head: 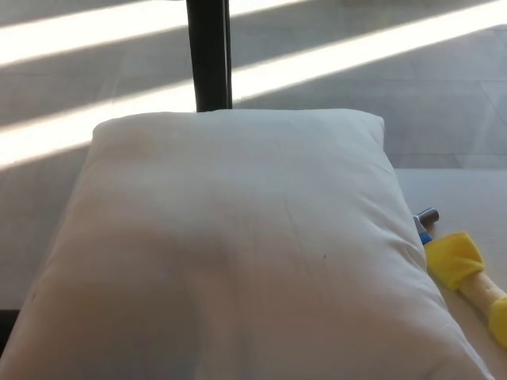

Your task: A hammer is kept on the right hand side and a pillow is kept on the left hand side on the desk infront of the robot and the robot uses its right hand to pick up the hammer and makes a downward swinging motion to hit the pillow

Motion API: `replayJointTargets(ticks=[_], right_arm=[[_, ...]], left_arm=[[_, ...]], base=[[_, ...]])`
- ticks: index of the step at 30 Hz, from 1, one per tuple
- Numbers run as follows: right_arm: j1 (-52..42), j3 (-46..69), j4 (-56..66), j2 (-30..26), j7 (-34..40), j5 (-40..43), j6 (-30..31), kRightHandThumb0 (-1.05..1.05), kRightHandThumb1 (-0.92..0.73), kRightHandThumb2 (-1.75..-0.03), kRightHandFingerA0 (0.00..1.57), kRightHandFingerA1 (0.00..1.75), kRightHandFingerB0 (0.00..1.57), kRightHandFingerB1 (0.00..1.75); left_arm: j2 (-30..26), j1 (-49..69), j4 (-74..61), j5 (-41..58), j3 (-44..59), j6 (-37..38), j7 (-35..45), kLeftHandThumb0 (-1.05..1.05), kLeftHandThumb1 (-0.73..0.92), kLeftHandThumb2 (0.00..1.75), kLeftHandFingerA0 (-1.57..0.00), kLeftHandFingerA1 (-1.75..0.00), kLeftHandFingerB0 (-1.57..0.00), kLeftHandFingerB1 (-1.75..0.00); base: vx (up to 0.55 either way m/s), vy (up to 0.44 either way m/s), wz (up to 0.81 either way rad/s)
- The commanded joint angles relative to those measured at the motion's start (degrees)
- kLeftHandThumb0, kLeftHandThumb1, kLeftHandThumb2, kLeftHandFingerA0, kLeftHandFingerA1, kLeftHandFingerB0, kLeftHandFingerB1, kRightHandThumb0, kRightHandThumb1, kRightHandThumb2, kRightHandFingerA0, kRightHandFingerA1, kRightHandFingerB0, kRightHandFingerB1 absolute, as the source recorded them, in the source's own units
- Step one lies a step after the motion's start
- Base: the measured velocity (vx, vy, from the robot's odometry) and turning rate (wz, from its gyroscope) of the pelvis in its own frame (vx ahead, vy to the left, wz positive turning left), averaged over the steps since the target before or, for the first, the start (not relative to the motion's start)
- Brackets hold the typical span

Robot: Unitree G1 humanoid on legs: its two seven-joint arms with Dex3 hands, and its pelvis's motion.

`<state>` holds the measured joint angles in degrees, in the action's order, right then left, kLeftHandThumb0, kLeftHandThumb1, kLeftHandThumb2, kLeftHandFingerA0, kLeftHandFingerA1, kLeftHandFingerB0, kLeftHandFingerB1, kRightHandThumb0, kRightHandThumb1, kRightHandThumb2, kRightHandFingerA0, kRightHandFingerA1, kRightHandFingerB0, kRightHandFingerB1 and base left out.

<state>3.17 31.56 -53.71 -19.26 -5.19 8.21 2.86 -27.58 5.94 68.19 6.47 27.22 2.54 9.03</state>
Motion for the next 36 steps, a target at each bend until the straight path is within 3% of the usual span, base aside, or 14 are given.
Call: replayJointTargets(ticks=[1, 7, 8, 9, 12, 19, 20, 23, 29, 30, 31, 33, 34, 36], right_arm=[[2.3, 7.1, -4.2, -3.9, 1.6, 7.8, 2.3, -0.72, -0.74, -0.62, 0.14, 0.52, 0.16, 0.35], [4.2, 14.7, -7.4, -4.8, 6.8, 12.5, 3.2, -0.69, -0.76, -0.62, 0.17, 0.58, 0.05, 0.4], [4.5, 15.6, -7.6, -5.0, 7.6, 12.9, 2.9, -0.75, -0.6, -0.98, 0.26, 0.64, 0.02, 0.28], [4.6, 16.1, -7.5, -5.4, 7.2, 13.0, 2.6, -0.81, -0.56, -0.95, 0.0, 0.56, 0.0, 0.18], [5.9, 18.8, -6.2, -5.8, 9.7, 14.3, 1.5, -0.72, -0.54, -0.92, 0.02, 0.55, 0.04, 0.48], [9.3, 27.5, -7.3, -8.4, 12.7, 21.3, 5.0, -0.79, -0.63, -0.84, 0.0, 0.25, 0.0, 0.02], [9.1, 27.8, -7.1, -8.7, 11.9, 21.6, 5.4, -1.01, -0.72, -1.02, 0.0, 0.15, 0.0, 0.06], [10.8, 26.8, -5.7, -10.2, 15.5, 20.0, 3.1, -0.84, -0.61, -0.97, 0.0, 0.23, 0.07, 0.15], [15.0, 20.9, -4.4, -13.7, 11.3, 18.2, 0.5, -0.77, -0.57, -0.97, 0.0, 0.26, 0.0, 0.27], [16.2, 16.6, -1.7, -15.0, 7.7, 15.6, 1.4, -0.8, -0.76, -0.66, 0.0, 0.07, 0.0, 0.25], [17.2, 15.4, -0.1, -15.3, 6.7, 16.0, 1.7, -1.0, -0.66, -1.0, 0.0, 0.09, 0.14, 0.04], [17.2, 12.2, 6.4, -14.9, 5.3, 15.8, 3.0, -0.82, -0.74, -0.7, 0.0, 0.0, 0.0, 0.28], [16.4, 8.7, 12.0, -14.9, 2.9, 14.5, 2.8, -1.05, -0.7, -1.01, 0.0, 0.06, 0.13, 0.01], [15.6, 6.8, 14.5, -15.1, 2.5, 13.8, 2.7, -1.05, -0.7, -1.01, 0.0, 0.06, 0.13, 0.01]], left_arm=[[-2.6, -1.0, 3.3, 5.3, 4.7, 1.6, 3.4, -0.64, 0.75, 0.62, -0.69, -0.59, -0.59, -0.54], [-2.5, -1.2, 4.0, 6.0, 5.9, 2.1, 3.8, -0.61, 0.74, 0.62, -0.69, -0.59, -0.57, -0.52], [-2.6, -0.7, 4.1, 7.1, 7.0, 1.7, 4.2, -0.6, 0.74, 0.62, -0.67, -0.59, -0.53, -0.51], [-2.6, -1.0, 4.3, 8.3, 8.3, 0.8, 4.3, -0.59, 0.72, 0.61, -0.66, -0.59, -0.5, -0.49], [-2.6, -1.5, 4.6, 8.8, 9.7, 0.7, 4.2, -0.59, 0.73, 0.62, -0.64, -0.58, -0.48, -0.48], [-2.9, -1.8, 4.6, 10.7, 11.8, -0.2, 4.8, -0.58, 0.72, 0.61, -0.61, -0.59, -0.5, -0.49], [-2.9, -1.8, 4.6, 11.0, 12.0, -0.3, 4.4, -0.58, 0.71, 0.61, -0.63, -0.61, -0.51, -0.5], [-2.9, -1.6, 4.5, 11.3, 12.3, -0.4, 4.1, -0.59, 0.72, 0.61, -0.64, -0.62, -0.5, -0.49], [-3.1, -1.5, 4.8, 11.4, 11.5, -0.1, 4.9, -0.59, 0.74, 0.62, -0.61, -0.59, -0.48, -0.48], [-3.1, -1.4, 4.7, 11.6, 11.6, 0.1, 5.4, -0.6, 0.74, 0.62, -0.6, -0.59, -0.47, -0.48], [-3.0, -1.5, 4.8, 12.2, 12.1, -0.7, 4.8, -0.59, 0.72, 0.61, -0.62, -0.6, -0.5, -0.49], [-3.0, -1.5, 4.6, 12.6, 12.2, -1.2, 4.7, -0.57, 0.72, 0.62, -0.61, -0.59, -0.49, -0.49], [-2.9, -1.7, 4.5, 13.0, 12.4, -1.6, 4.4, -0.57, 0.72, 0.62, -0.61, -0.59, -0.49, -0.49], [-2.8, -1.7, 4.6, 12.9, 12.3, -1.4, 4.3, -0.57, 0.72, 0.62, -0.61, -0.59, -0.49, -0.49]], base=[[0.0, 0.0, 0.0], [0.0, 0.0, 0.0], [0.0, 0.0, 0.0], [0.0, 0.0, 0.0], [0.0, 0.0, 0.0], [0.0, 0.0, 0.0], [0.0, 0.0, 0.0], [0.0, 0.0, 0.0], [0.0, 0.0, 0.0], [0.0, 0.0, 0.0], [0.0, 0.0, 0.0], [0.0, 0.0, 0.0], [0.0, 0.0, 0.0], [0.0, 0.0, 0.0]])
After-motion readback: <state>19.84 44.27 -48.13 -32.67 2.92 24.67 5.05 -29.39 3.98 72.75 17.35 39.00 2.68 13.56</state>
